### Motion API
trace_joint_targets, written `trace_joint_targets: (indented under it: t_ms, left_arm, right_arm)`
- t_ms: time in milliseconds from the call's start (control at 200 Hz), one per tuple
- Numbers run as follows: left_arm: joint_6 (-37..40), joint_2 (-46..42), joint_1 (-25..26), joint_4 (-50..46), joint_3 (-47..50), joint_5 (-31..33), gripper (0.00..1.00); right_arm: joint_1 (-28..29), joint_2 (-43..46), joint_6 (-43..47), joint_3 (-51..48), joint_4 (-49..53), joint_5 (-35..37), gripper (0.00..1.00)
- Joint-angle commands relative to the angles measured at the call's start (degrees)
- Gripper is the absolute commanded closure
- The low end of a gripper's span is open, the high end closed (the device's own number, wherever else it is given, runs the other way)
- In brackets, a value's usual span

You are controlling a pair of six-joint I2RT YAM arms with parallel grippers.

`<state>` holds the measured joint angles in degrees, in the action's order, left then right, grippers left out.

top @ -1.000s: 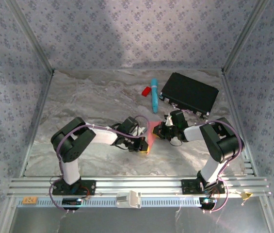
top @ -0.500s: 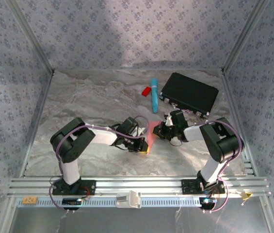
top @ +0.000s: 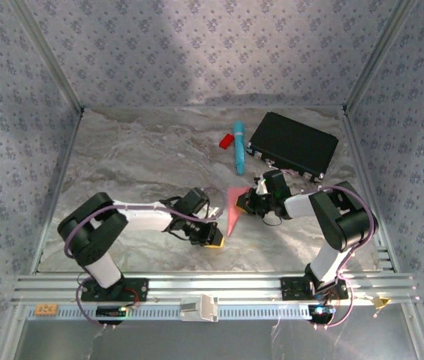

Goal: Fold a paper plane with a square sheet of paper (pick it up from the middle)
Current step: Fold the wing for the fifth time at the center of the table.

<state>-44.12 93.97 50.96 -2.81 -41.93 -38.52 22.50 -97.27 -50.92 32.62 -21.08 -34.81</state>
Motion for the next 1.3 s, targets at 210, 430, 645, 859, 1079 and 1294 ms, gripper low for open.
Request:
trace_joint_targets:
  t_ms: [210, 430, 645, 859, 1079, 1294]
  left_arm:
    - [-3.2, -0.3, -4.1, 5.2, -7.5, 0.6, 0.90]
    - [-5.5, 10.0, -3.6, 8.2, -14.8, -1.6, 0.91]
    - [-5.2, 14.2, -3.4, 8.9, -17.7, -2.2, 0.90]
    - [-4.6, 17.0, -3.1, 8.3, -19.4, -2.7, 0.90]
    - [-2.2, 19.6, -2.5, 4.7, -20.6, -1.6, 0.89]
    - [-2.0, 21.0, -1.0, 4.5, -17.4, -0.7, 0.90]
  right_arm:
    - [0.7, -2.6, 1.6, -1.1, 6.9, 6.4, 0.93]
    - [0.7, -2.7, 1.7, -1.2, 6.6, 6.2, 0.93]
    - [0.7, -2.7, 1.7, -1.1, 6.8, 6.1, 0.93]
    - [0.7, -2.7, 1.7, -1.2, 6.8, 6.2, 0.93]
    - [0.7, -2.9, 1.7, -1.3, 6.8, 6.3, 0.93]
    - [0.6, -2.9, 1.8, -1.4, 6.9, 6.4, 0.93]
